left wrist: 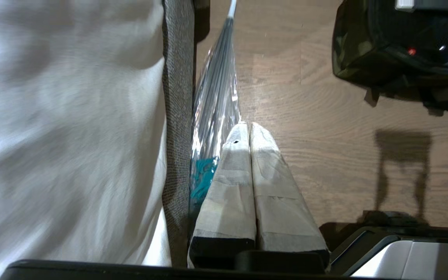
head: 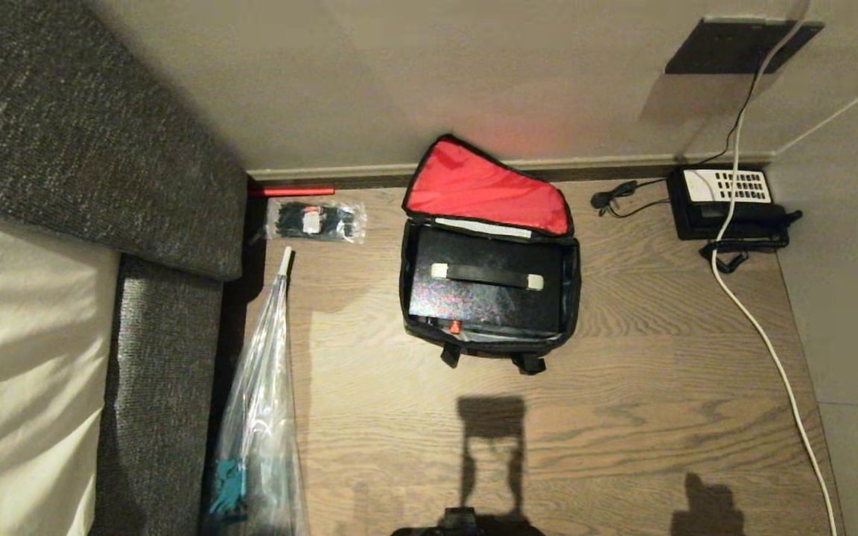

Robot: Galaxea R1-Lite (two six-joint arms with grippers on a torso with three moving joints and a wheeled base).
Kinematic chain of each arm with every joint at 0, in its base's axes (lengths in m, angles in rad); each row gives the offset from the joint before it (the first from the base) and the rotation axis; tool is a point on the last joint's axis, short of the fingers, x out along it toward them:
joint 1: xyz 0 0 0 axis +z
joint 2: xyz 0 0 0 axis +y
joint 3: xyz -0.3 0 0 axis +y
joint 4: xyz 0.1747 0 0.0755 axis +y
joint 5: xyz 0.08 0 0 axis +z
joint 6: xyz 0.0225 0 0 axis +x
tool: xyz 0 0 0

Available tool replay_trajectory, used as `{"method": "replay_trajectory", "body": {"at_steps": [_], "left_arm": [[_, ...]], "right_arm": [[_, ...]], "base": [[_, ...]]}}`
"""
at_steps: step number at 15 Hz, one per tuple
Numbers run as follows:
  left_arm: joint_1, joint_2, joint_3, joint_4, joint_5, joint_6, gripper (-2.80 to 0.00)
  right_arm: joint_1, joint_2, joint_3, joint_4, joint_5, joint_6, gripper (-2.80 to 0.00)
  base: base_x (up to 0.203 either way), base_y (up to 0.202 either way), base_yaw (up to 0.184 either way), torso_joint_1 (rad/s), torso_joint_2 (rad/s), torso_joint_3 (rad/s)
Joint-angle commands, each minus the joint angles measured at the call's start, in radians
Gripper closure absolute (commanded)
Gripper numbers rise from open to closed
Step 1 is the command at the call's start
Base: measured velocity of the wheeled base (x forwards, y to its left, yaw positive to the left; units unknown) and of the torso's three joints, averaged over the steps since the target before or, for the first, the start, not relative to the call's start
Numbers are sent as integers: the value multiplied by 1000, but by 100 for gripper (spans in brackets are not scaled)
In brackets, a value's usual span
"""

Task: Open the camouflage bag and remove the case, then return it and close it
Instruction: Lift the black box

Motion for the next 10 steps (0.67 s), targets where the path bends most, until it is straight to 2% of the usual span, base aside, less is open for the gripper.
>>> {"method": "replay_trajectory", "body": {"at_steps": [1,3,10], "left_arm": [[0,0,0,0,1,2,0],[0,0,0,1,1,-3,0],[1,0,0,1,1,-1,0]], "right_arm": [[0,-12,14,-1,0,0,0],[1,-12,14,-1,0,0,0],[0,-12,14,1,4,-16,0]], "base": [[0,0,0,1,-3,204],[0,0,0,0,7,166],[0,0,0,1,2,23]]}}
